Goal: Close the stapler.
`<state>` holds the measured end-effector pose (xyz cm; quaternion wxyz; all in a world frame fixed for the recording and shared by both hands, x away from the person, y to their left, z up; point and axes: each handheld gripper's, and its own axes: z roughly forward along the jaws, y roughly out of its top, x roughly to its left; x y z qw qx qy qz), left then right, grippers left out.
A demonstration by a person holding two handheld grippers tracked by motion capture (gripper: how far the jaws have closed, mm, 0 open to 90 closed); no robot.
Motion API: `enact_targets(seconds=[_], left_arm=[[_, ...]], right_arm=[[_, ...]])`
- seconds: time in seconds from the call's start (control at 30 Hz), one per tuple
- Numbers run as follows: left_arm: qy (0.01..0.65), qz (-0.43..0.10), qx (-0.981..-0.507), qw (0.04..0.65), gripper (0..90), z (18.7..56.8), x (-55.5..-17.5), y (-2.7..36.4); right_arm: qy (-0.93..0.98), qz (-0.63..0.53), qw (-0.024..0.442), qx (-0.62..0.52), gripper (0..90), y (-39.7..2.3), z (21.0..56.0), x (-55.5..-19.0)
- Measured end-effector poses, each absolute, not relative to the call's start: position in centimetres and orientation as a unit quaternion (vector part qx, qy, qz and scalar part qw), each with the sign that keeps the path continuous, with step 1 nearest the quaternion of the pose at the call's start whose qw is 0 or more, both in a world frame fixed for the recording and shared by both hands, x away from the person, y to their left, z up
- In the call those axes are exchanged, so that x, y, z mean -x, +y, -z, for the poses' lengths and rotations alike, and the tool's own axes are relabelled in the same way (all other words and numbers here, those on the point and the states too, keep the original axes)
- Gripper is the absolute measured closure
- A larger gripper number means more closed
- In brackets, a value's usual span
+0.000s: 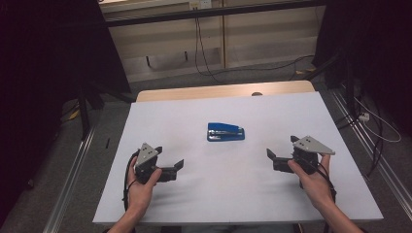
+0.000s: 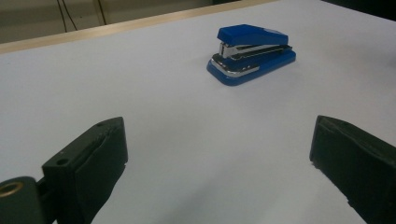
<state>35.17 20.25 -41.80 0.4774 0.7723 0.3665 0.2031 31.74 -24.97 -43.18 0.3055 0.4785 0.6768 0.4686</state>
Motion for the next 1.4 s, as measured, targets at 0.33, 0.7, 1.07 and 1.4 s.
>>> enact_targets(seconds=[0.33,0.7,1.07,1.4], left_arm=[[0.374,-0.230,-0.757,0.485,4.3,41.2,-33.8,22.3],[0.396,-0.232,-0.745,0.483,4.3,41.9,-33.0,23.9],[0.388,-0.239,-0.749,0.481,4.3,42.0,-32.0,23.8],[0.410,-0.234,-0.733,0.490,4.3,42.0,-32.3,24.5]], right_arm=[[0.668,-0.464,0.322,-0.485,3.4,-26.0,43.1,-30.4],[0.652,-0.464,0.323,-0.505,3.5,-27.0,43.6,-29.0],[0.649,-0.464,0.338,-0.500,3.5,-27.4,44.3,-28.0],[0.641,-0.469,0.345,-0.500,3.3,-27.1,44.3,-27.9]])
